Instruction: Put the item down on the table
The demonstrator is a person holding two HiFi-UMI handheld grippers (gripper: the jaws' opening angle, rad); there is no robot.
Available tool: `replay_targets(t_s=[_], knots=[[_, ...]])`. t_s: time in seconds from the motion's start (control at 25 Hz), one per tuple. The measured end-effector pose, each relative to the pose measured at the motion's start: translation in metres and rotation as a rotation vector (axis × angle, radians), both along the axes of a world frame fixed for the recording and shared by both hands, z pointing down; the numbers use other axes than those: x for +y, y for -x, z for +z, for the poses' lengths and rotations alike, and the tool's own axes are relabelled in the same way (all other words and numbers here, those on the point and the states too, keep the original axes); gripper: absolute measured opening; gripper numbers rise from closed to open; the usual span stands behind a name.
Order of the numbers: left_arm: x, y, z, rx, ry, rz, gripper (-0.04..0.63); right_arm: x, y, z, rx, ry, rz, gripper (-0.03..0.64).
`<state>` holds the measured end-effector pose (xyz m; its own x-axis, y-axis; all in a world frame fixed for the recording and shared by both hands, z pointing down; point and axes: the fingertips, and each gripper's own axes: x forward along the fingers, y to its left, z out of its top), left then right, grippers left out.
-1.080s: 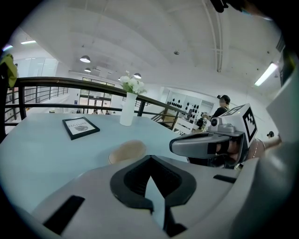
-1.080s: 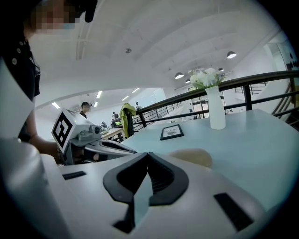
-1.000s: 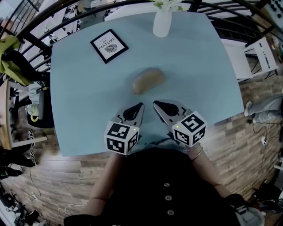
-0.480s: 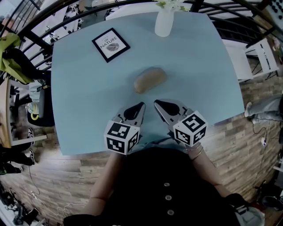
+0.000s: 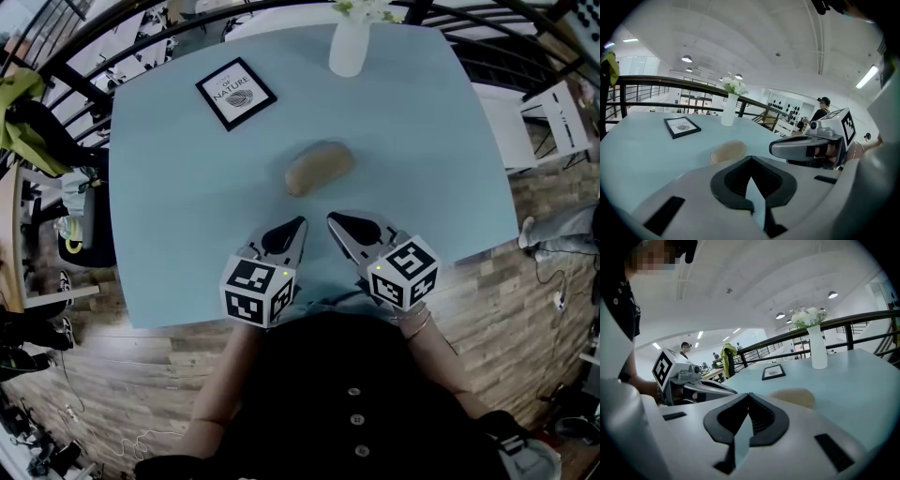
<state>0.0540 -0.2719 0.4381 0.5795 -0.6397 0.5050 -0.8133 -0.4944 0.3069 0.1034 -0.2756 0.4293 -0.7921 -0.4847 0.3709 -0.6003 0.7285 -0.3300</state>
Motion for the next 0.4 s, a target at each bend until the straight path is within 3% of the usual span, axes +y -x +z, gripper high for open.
replay_targets(t_s=[0.4], knots=[[-0.0036,0.0009,-0.0016,0.016,-0.013,-0.019,0.017,-0.0047,-0.0011,-0.0014,0.002,-0.009,0.007,0.003]])
